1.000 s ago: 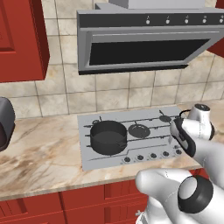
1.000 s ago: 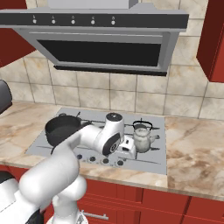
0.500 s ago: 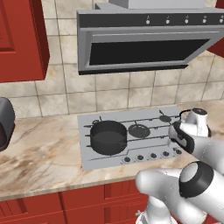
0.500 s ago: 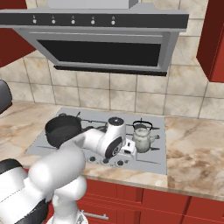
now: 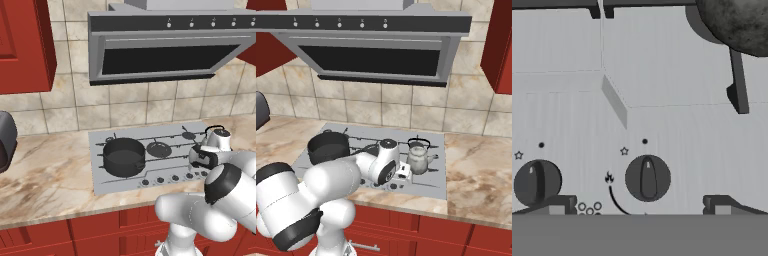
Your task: Pick the kettle from the counter and place it on a stove burner. Then turn the burner on.
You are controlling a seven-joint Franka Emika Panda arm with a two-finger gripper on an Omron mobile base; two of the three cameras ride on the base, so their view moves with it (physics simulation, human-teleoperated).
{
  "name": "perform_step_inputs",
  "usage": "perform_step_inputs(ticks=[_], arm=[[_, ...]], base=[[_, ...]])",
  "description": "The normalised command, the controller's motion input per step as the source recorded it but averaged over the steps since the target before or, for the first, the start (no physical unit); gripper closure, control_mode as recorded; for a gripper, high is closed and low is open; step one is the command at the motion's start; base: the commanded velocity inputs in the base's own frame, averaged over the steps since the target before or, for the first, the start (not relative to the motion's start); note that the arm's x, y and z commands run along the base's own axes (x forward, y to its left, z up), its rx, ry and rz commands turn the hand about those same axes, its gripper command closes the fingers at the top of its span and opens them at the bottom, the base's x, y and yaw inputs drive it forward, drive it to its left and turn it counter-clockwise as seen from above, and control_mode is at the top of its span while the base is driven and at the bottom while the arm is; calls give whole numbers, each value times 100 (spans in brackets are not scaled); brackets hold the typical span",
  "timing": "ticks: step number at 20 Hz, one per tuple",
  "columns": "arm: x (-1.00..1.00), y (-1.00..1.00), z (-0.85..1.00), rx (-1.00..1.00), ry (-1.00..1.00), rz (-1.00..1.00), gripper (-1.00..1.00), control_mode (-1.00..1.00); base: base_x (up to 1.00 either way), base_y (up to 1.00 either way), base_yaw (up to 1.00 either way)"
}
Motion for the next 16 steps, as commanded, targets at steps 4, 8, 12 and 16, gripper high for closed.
perform_step_inputs(ticks=[4,8,12,16], arm=[[18,-16,-19,0,0,3,-100,-100],[13,-5,-8,0,-1,1,-100,-100],[15,0,-5,0,-1,0,-100,-100],[8,0,-7,0,0,0,-100,-100]], base=[[0,0,0],[0,0,0],[0,0,0],[0,0,0]])
